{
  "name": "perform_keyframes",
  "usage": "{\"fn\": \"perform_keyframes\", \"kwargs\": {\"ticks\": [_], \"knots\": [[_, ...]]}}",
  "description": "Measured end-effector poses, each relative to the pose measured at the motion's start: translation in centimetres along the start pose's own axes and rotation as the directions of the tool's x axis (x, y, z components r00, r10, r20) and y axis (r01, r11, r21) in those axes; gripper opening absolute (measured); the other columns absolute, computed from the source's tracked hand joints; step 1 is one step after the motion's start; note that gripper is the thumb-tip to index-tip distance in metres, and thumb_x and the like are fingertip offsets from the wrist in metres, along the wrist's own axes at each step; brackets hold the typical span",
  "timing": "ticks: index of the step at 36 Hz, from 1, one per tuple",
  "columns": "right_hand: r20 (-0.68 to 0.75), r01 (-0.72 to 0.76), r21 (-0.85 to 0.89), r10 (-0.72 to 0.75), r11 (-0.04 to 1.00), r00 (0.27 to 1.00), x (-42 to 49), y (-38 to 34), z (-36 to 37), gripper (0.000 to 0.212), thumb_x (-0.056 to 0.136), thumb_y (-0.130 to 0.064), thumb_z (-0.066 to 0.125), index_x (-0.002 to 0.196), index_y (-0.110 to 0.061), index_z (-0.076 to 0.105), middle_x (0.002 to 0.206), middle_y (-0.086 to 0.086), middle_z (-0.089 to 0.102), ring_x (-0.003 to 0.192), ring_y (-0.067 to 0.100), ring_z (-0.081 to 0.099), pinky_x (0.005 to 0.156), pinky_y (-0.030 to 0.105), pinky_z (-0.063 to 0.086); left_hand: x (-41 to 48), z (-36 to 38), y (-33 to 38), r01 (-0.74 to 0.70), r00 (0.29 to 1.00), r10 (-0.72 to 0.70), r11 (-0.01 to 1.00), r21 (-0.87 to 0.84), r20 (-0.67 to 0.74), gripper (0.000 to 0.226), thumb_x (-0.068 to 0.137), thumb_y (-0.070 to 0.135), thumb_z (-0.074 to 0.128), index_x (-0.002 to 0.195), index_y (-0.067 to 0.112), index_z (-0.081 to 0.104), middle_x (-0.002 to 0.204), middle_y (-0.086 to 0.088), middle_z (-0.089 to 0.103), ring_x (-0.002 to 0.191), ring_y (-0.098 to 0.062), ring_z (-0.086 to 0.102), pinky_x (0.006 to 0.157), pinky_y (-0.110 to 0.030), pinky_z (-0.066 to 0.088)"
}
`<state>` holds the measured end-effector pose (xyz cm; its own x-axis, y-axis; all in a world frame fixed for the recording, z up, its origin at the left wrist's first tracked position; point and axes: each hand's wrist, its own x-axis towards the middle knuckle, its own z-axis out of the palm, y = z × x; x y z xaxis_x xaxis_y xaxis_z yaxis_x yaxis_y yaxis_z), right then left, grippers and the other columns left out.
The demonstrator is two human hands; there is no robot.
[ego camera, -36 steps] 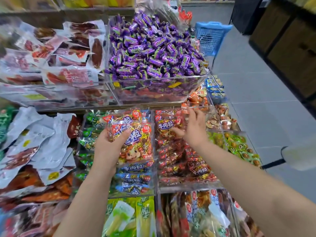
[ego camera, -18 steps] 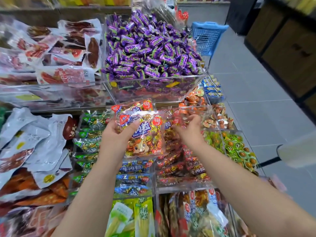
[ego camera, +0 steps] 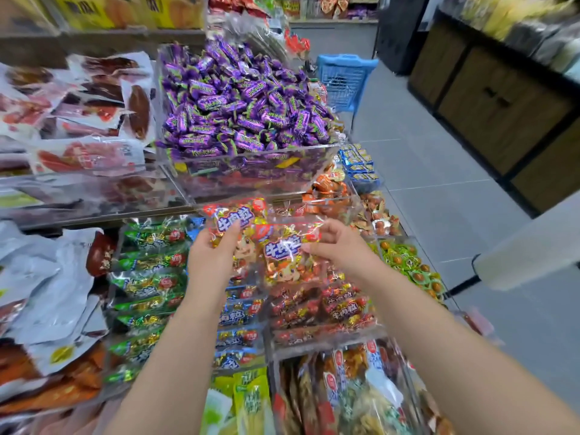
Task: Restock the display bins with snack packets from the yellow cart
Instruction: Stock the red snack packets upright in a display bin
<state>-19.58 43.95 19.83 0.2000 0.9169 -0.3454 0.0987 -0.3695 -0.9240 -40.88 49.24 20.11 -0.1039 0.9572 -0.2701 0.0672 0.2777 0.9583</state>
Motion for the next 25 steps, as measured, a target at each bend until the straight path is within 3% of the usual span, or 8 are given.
{"fn": "perform_keyframes", "kwargs": {"ticks": [3,7,11,14,17,19,22,25], "knots": [[-0.052,-0.038,0.079,0.042,0.996,0.998,1.0,1.3,-1.0,0.047,0.072,-0.025,0.08,0.111,-0.019,0.056,0.116,0.005,0.064,0.104,0.025,0.062,0.095,0.048,0.048,1.0,-1.4,-0.1,0.027,0.999,-0.028,0.999,-0.028,-0.041,0.077,0.085,0.05,0.065,0.148,0.021,0.032,0.147,0.001,0.043,0.132,-0.021,0.042,0.101,-0.041,0.033],[-0.088,-0.058,0.005,0.058,0.998,0.994,2.5,2.3,-0.9,0.036,0.075,-0.028,0.078,0.1,-0.021,0.053,0.109,-0.004,0.057,0.095,0.015,0.057,0.086,0.038,0.05,1.3,-2.8,0.0,0.015,0.996,-0.016,1.0,-0.009,-0.088,0.065,0.086,0.046,0.065,0.142,0.02,0.043,0.116,0.013,0.058,0.116,-0.016,0.05,0.091,-0.035,0.036],[-0.119,-0.022,-0.048,0.016,0.999,0.993,4.1,3.0,0.8,0.049,0.081,-0.015,0.072,0.124,-0.014,0.05,0.118,0.001,0.06,0.108,0.02,0.058,0.094,0.035,0.047,1.0,-4.0,-0.4,0.017,0.998,-0.017,1.0,0.005,-0.054,0.065,0.085,0.047,0.066,0.141,0.024,0.045,0.136,0.002,0.056,0.123,-0.021,0.053,0.105,-0.046,0.04],[-0.131,0.037,-0.04,-0.042,0.999,0.991,5.1,3.2,2.4,0.034,0.085,-0.01,0.068,0.114,-0.016,0.05,0.109,0.003,0.064,0.103,0.021,0.061,0.089,0.033,0.049,0.7,-4.4,-0.5,0.018,0.996,-0.018,1.0,0.002,-0.083,0.071,0.086,0.045,0.066,0.147,0.024,0.036,0.142,0.003,0.049,0.122,-0.016,0.052,0.104,-0.04,0.038],[-0.16,0.058,-0.092,-0.072,0.994,0.985,6.0,3.4,3.5,0.036,0.088,-0.012,0.063,0.117,-0.02,0.044,0.111,0.002,0.061,0.106,0.021,0.058,0.097,0.041,0.047,0.5,-4.3,-0.7,0.016,0.995,-0.013,0.999,0.034,-0.098,0.06,0.087,0.042,0.065,0.14,0.021,0.045,0.112,0.014,0.06,0.087,0.005,0.052,0.084,-0.032,0.037],[-0.149,0.054,-0.129,-0.074,0.99,0.986,6.3,3.6,3.6,0.037,0.09,-0.017,0.062,0.117,-0.023,0.038,0.111,-0.001,0.057,0.108,0.02,0.056,0.097,0.039,0.046,0.5,-4.2,-0.8,0.033,0.993,-0.025,0.997,0.066,-0.117,0.055,0.088,0.042,0.065,0.135,0.019,0.05,0.088,0.025,0.052,0.079,0.008,0.046,0.081,-0.031,0.035],[-0.1,0.027,-0.247,-0.054,0.969,0.994,6.6,4.3,3.4,0.049,0.086,-0.027,0.066,0.12,-0.022,0.031,0.116,-0.002,0.047,0.115,0.019,0.047,0.096,0.031,0.038,0.4,-3.9,-0.5,0.041,0.996,-0.034,0.995,0.091,-0.077,0.052,0.087,0.045,0.064,0.131,0.018,0.053,0.107,0.014,0.063,0.101,-0.01,0.06,0.089,-0.036,0.043],[-0.093,-0.018,-0.425,-0.024,0.905,0.995,7.0,5.1,3.2,0.089,0.074,-0.035,0.078,0.137,-0.013,0.021,0.135,0.006,0.03,0.129,0.022,0.029,0.111,0.036,0.027,0.6,-3.6,-0.3,0.05,0.997,-0.043,0.992,0.113,-0.064,0.053,0.088,0.045,0.063,0.132,0.017,0.053,0.126,0.002,0.061,0.119,-0.02,0.055,0.095,-0.035,0.044]]}}
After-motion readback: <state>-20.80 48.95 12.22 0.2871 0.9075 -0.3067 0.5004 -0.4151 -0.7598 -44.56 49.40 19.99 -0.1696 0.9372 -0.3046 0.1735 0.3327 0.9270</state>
